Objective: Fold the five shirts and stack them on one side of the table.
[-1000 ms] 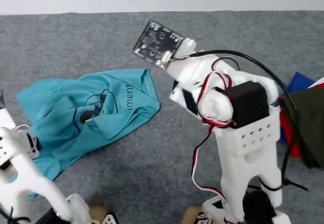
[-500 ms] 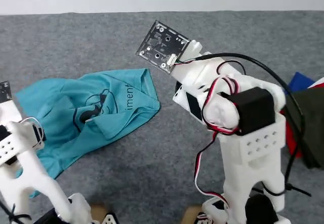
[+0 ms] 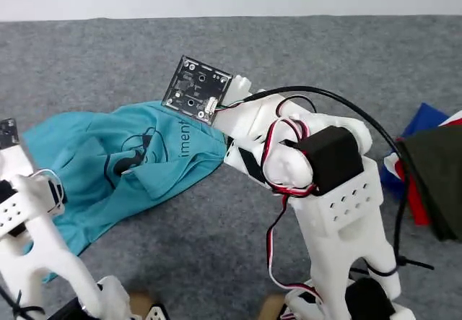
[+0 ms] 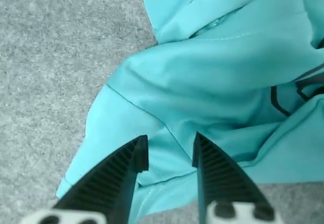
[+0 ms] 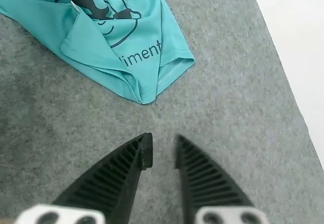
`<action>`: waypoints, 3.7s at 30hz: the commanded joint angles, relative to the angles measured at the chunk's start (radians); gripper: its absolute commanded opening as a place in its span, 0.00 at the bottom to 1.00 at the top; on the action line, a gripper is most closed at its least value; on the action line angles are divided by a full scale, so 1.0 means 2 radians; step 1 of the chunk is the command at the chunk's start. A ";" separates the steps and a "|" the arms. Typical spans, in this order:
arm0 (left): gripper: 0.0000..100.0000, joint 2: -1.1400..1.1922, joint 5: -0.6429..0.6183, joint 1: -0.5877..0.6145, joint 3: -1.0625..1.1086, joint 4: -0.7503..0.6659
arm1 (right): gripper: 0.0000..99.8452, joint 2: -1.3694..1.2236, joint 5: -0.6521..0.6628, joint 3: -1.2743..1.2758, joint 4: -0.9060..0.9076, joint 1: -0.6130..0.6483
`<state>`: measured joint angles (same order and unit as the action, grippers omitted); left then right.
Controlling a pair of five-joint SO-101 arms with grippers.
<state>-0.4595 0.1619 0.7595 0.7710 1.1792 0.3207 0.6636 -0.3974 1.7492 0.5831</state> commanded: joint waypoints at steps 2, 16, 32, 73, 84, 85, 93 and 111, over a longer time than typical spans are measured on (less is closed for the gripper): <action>0.15 -0.010 -0.005 -0.002 0.000 -0.008 | 0.14 0.004 -0.005 0.012 0.005 0.003; 0.15 -0.010 -0.005 -0.002 0.001 -0.008 | 0.01 0.004 -0.002 0.014 0.006 0.003; 0.15 -0.010 -0.005 -0.002 0.001 -0.008 | 0.01 0.004 0.030 0.093 -0.050 0.023; 0.15 -0.010 -0.002 0.094 0.002 -0.008 | 0.18 -0.346 0.094 0.141 -0.356 0.195; 0.15 -0.010 -0.002 0.094 0.002 -0.008 | 0.18 -0.392 0.094 0.133 -0.369 0.182; 0.15 -0.010 -0.002 0.094 0.002 -0.008 | 0.18 -0.399 0.094 0.130 -0.376 0.175; 0.15 -0.010 -0.002 0.094 0.002 -0.008 | 0.17 -0.453 0.097 0.058 -0.372 0.137; 0.15 -0.010 -0.002 0.091 0.000 -0.008 | 0.01 -0.459 0.147 -0.073 -0.215 0.115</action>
<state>-0.4595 0.1619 0.9421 0.7772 1.1792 -0.6122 0.9337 -0.4511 1.2582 0.8424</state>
